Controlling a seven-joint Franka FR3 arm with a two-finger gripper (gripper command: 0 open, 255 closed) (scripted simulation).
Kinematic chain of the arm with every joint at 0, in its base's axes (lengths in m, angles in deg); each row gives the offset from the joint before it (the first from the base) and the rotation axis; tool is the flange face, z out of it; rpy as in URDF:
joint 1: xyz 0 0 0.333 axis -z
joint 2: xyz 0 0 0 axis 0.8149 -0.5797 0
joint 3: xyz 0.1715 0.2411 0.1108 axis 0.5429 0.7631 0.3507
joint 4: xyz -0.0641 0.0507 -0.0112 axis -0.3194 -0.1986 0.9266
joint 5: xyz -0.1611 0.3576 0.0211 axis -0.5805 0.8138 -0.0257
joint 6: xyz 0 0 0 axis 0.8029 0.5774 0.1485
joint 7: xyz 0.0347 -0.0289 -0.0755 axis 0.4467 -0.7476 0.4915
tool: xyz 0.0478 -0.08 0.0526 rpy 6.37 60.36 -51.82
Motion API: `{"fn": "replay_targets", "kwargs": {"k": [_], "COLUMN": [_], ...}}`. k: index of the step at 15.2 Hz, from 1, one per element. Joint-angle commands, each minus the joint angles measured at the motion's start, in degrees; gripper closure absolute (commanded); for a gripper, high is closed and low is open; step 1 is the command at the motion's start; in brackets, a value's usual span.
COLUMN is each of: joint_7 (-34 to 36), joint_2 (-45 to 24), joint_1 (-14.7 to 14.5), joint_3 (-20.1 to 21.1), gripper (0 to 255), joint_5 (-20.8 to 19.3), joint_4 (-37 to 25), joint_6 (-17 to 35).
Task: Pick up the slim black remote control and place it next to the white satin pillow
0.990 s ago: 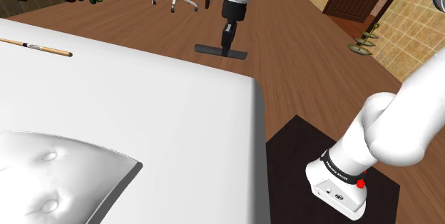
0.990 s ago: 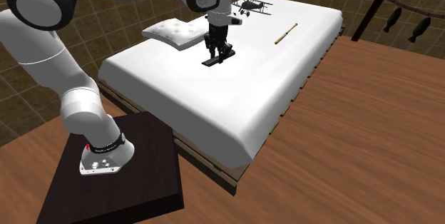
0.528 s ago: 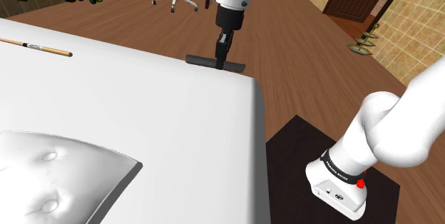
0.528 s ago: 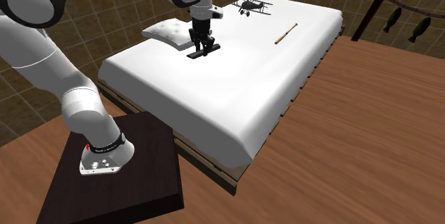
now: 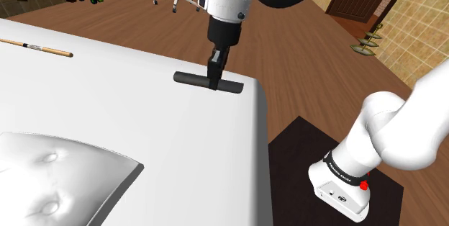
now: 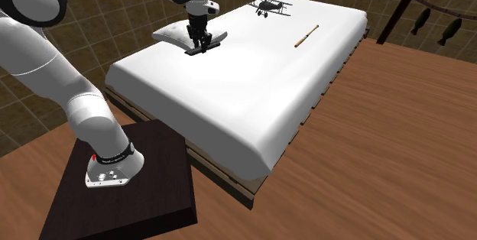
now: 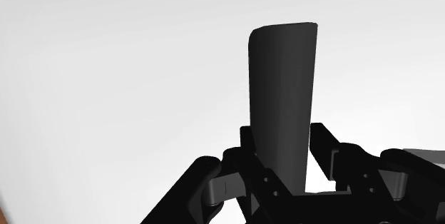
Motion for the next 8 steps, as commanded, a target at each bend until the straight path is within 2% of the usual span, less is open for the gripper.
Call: {"fn": "replay_targets", "kwargs": {"k": [1,8], "joint_7": [3.1,13.1], "joint_2": [-0.2,-2.4], "joint_1": [-1.3,-5.5], "joint_3": [1.8,7.7], "gripper": [255,255], "joint_5": [0.3,0.6], "joint_4": [-0.2,-2.7], "joint_6": [0.3,1.0]}}
